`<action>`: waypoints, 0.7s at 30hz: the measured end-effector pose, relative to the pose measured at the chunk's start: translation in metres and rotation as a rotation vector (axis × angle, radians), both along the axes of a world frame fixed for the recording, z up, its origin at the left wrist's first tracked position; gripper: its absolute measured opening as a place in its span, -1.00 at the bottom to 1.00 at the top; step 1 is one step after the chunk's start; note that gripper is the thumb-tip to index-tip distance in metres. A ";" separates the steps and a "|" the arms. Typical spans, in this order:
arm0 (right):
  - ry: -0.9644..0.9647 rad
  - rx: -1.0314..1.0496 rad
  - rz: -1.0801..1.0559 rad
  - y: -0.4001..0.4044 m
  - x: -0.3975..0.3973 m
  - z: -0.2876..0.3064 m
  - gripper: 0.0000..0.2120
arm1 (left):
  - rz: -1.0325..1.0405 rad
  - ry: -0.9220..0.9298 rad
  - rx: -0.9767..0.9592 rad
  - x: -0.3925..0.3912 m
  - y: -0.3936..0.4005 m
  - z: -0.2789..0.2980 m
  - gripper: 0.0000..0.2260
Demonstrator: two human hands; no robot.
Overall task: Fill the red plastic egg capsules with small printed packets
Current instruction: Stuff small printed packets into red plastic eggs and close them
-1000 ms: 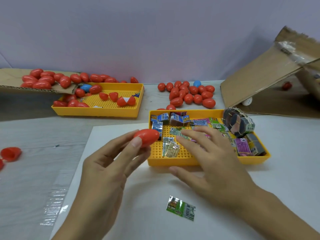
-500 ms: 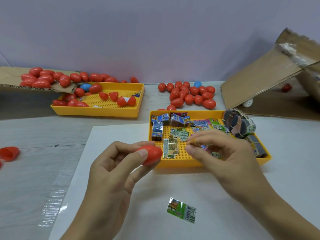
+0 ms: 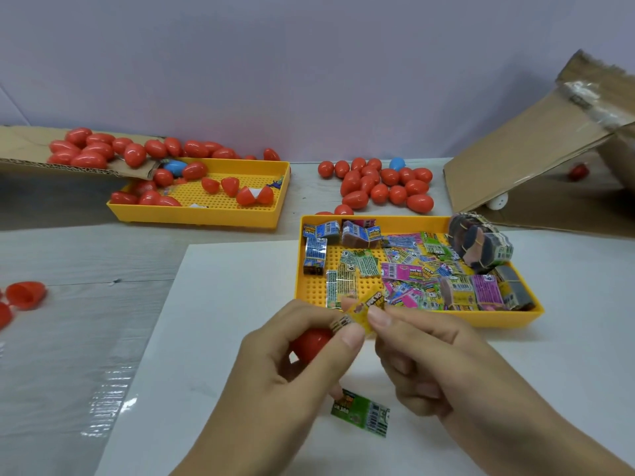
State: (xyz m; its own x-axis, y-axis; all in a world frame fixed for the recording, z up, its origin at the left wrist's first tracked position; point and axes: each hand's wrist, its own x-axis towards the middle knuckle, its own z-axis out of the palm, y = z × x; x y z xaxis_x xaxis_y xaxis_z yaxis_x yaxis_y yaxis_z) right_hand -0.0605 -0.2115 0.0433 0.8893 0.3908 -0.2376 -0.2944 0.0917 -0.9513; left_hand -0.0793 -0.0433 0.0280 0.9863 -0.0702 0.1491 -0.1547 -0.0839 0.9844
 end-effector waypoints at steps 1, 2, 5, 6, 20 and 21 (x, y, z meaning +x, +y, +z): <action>0.006 -0.001 0.009 0.000 0.000 0.001 -0.66 | 0.018 -0.014 -0.010 0.000 0.000 0.000 -0.79; 0.007 -0.002 0.013 0.000 0.000 0.001 -0.68 | 0.032 -0.018 -0.028 0.001 0.002 -0.001 -0.80; -0.007 0.011 -0.027 0.001 0.000 0.002 -0.81 | 0.069 0.014 -0.107 0.003 0.005 -0.004 -0.75; -0.018 0.013 -0.042 0.000 0.001 0.002 -0.85 | 0.074 0.036 -0.147 0.003 0.005 -0.004 -0.73; -0.198 -0.020 -0.195 -0.003 0.000 -0.005 -0.70 | 0.060 0.128 -0.206 -0.001 -0.002 -0.007 -0.65; -0.234 -0.053 -0.198 -0.003 -0.001 -0.004 -0.74 | 0.094 0.094 -0.186 0.000 -0.001 -0.006 -0.65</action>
